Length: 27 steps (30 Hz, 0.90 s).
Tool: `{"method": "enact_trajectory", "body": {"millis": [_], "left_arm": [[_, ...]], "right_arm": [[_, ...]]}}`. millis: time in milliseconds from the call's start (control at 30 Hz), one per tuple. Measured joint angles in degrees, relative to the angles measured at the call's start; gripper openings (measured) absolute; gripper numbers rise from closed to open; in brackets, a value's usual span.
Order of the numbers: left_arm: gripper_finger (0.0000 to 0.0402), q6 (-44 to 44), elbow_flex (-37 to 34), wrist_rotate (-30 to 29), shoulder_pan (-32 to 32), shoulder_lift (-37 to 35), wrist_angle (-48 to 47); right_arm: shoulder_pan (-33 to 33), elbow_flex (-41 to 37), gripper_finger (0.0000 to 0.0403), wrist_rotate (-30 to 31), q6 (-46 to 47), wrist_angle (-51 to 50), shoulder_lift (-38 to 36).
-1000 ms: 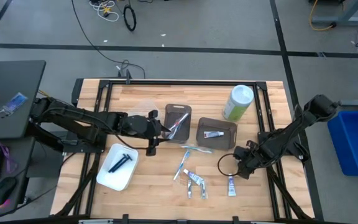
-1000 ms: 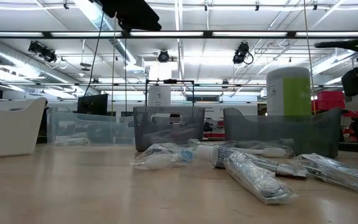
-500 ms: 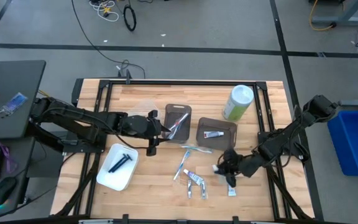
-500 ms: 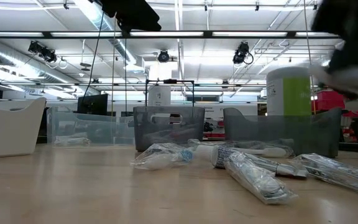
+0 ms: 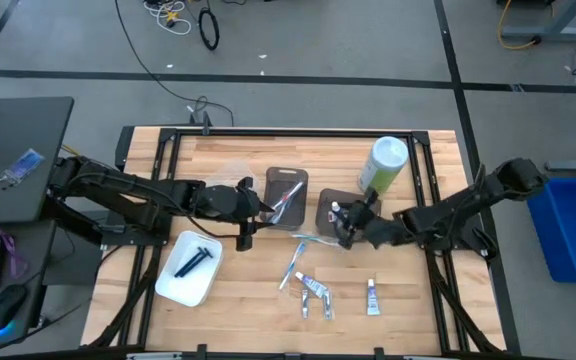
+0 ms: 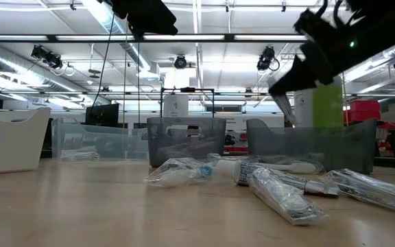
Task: Pick & Place Travel size toiletries
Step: Put the white toothpaste into the right black bin, then put the blue toothbrush into the left black bin
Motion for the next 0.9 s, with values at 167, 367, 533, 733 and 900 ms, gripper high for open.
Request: {"method": "enact_trajectory", "body": {"millis": [167,367,533,733,900], "left_arm": [[0.0171,-2.8,0.0,0.0,0.0,0.0,0.0],[0.0171,-4.9,0.0,0.0,0.0,0.0,0.0],[0.0171,-8.8,0.0,0.0,-0.5,0.0,0.0],[0.0171,-12.4,0.1,-0.3,-2.3,3.8,7.5],[0.0171,-13.1,0.1,0.6,-4.0,10.8,15.5]], "right_arm": [[-5.8,0.0,0.0138,-9.0,1.9,-7.5,0.0],[-8.1,0.0,0.0189,-17.1,3.4,-10.5,0.0],[-8.1,0.0,0.0220,-12.0,-0.7,0.9,0.0],[-8.8,0.0,0.0225,-15.0,0.1,9.9,0.0],[-8.8,0.0,0.0212,-21.0,-0.1,8.4,0.0]]}}
